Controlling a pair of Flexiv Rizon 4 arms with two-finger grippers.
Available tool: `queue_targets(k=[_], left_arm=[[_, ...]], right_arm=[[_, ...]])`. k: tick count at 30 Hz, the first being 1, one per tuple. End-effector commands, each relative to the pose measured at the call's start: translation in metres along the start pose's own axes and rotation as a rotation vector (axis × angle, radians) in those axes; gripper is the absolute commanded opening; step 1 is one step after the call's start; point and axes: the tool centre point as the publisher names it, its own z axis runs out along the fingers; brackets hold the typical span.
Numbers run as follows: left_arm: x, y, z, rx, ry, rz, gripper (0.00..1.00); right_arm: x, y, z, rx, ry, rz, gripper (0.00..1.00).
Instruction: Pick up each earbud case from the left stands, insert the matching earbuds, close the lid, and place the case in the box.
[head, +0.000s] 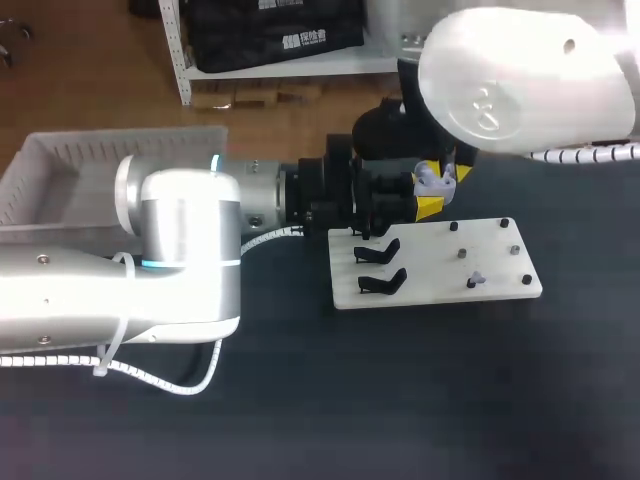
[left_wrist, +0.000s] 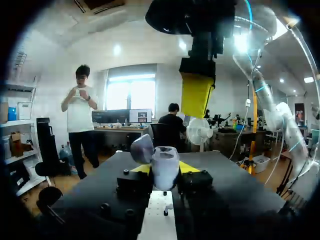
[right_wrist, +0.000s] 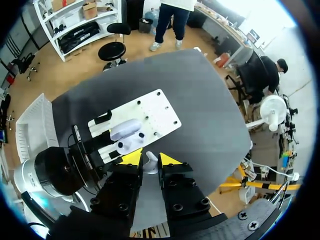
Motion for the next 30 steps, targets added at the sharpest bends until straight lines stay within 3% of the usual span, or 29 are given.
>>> queue_targets(k=[1,30], left_arm=[[0.002,-0.001,0.0,-0.006,-0.008,0.004,0.0],[0.002,-0.001,0.0,-0.006,-0.008,0.004,0.0]], right_arm=[[0.0,0.003,0.01,-0.004,-0.007,-0.001,0.0],[-0.01,0.011,0.029,-0.017,0.015,-0.005,0.0]])
